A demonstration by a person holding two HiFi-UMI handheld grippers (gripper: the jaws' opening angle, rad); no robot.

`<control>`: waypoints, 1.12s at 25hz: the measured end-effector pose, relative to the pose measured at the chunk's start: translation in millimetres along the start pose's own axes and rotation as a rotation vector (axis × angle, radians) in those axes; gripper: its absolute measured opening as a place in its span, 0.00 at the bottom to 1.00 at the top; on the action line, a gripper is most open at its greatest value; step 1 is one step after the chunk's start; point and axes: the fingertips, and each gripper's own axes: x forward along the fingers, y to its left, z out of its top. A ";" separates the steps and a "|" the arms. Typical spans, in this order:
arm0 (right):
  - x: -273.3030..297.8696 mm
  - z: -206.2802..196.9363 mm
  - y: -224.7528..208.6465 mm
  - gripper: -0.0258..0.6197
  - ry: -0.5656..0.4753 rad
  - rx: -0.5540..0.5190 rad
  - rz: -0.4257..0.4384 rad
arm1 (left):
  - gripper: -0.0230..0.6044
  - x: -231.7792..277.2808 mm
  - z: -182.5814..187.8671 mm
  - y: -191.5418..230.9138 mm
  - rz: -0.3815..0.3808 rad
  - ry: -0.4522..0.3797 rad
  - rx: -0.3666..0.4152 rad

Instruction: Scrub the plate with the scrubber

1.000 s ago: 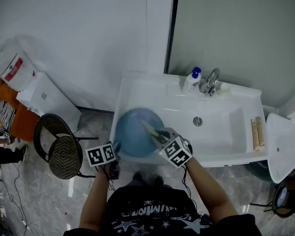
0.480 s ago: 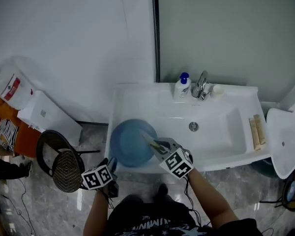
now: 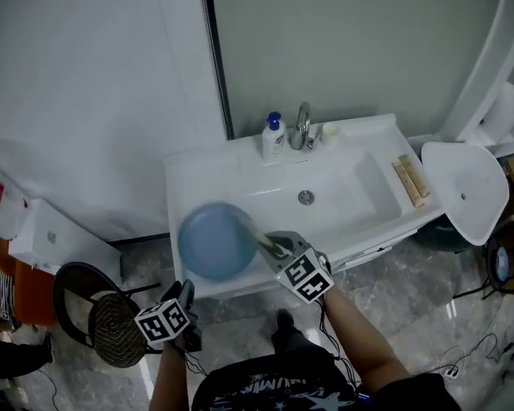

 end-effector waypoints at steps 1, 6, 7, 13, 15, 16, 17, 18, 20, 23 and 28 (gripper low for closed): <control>-4.5 1.0 5.8 0.15 -0.002 0.006 -0.015 | 0.25 -4.0 -1.3 -0.7 -0.021 -0.002 0.007; -28.2 1.1 42.3 0.15 -0.004 0.041 -0.071 | 0.20 -26.1 -19.2 -8.3 -0.145 -0.010 0.054; -32.3 -0.2 48.3 0.15 0.000 0.043 -0.083 | 0.20 -30.8 -22.9 -10.4 -0.168 -0.016 0.064; -59.3 -10.5 80.2 0.15 0.020 0.073 -0.155 | 0.19 -60.3 -35.1 -23.4 -0.308 -0.084 0.098; -68.8 -11.6 95.4 0.15 0.018 0.084 -0.165 | 0.18 -75.7 -41.7 -27.5 -0.348 -0.105 0.116; -73.3 -12.8 103.1 0.15 0.018 0.092 -0.171 | 0.16 -83.7 -45.1 -30.0 -0.373 -0.112 0.127; -77.3 -13.9 111.1 0.15 0.018 0.103 -0.175 | 0.14 -91.4 -48.2 -32.0 -0.398 -0.118 0.138; -81.1 -14.2 119.5 0.15 0.016 0.115 -0.178 | 0.13 -98.6 -51.1 -32.6 -0.416 -0.122 0.149; -88.5 -15.1 138.3 0.15 0.014 0.132 -0.182 | 0.12 -112.5 -58.7 -29.9 -0.434 -0.124 0.165; -98.0 -18.4 163.4 0.15 0.016 0.144 -0.194 | 0.10 -128.5 -69.7 -24.9 -0.450 -0.122 0.182; -107.9 -22.1 203.5 0.15 0.010 0.176 -0.202 | 0.10 -154.5 -81.6 -19.4 -0.486 -0.126 0.198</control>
